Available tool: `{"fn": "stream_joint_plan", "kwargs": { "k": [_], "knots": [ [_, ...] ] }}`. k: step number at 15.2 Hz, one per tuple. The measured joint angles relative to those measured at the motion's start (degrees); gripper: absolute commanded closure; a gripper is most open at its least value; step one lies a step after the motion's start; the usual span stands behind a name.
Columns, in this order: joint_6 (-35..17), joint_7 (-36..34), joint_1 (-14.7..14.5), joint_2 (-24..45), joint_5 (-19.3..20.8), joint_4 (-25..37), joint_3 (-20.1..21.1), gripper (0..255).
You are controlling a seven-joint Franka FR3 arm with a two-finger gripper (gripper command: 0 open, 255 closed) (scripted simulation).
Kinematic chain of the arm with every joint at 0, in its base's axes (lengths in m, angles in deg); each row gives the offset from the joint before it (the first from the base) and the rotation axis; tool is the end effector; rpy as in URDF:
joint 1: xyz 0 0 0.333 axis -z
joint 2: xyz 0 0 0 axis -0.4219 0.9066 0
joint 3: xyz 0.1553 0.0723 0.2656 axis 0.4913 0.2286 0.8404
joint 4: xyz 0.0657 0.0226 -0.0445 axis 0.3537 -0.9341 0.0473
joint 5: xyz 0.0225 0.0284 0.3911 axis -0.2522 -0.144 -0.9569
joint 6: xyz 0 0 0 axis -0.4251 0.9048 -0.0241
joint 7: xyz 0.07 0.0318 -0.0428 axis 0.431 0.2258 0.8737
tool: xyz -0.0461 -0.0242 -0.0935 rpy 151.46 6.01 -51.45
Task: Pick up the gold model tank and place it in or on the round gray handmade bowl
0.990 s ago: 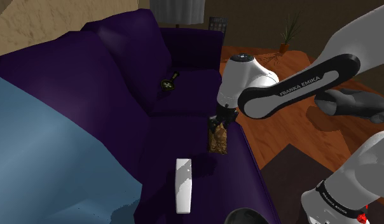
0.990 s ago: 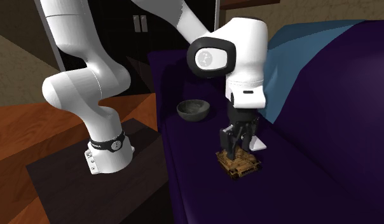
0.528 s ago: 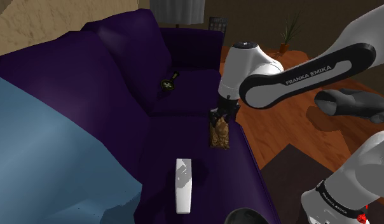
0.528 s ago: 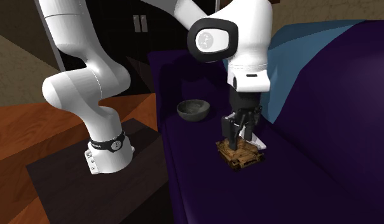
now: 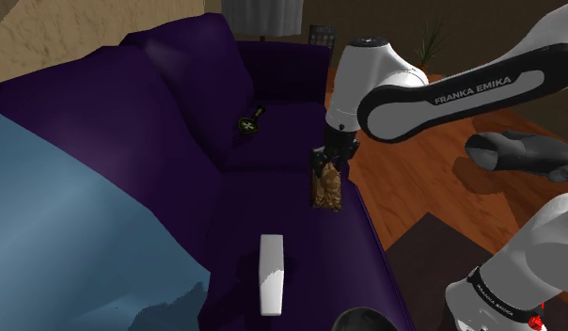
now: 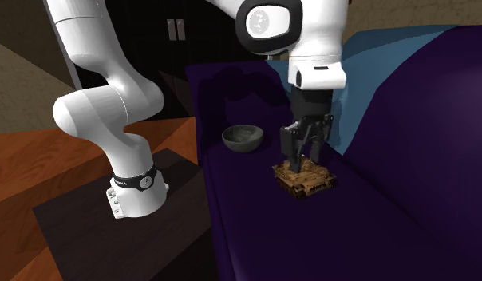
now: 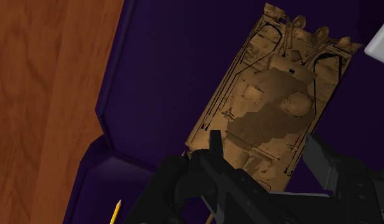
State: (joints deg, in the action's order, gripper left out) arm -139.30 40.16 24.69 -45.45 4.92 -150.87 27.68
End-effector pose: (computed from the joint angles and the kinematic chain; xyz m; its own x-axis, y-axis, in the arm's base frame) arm 0.4397 0.1892 0.4173 0.9738 -0.2014 0.1060 -0.2060 -0.9779 0.0347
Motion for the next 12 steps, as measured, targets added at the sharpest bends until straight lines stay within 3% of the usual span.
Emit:
{"fn": "stream_joint_plan", "kwargs": {
  "k": [6,12],
  "knots": [
    [4.6,0.7,-0.4,-2.6,-1.1,2.1,-0.3,255],
    [7.1,-3.7,-4.6,-10.2,-5.1,-2.7,2.8,255]
  ]
}}
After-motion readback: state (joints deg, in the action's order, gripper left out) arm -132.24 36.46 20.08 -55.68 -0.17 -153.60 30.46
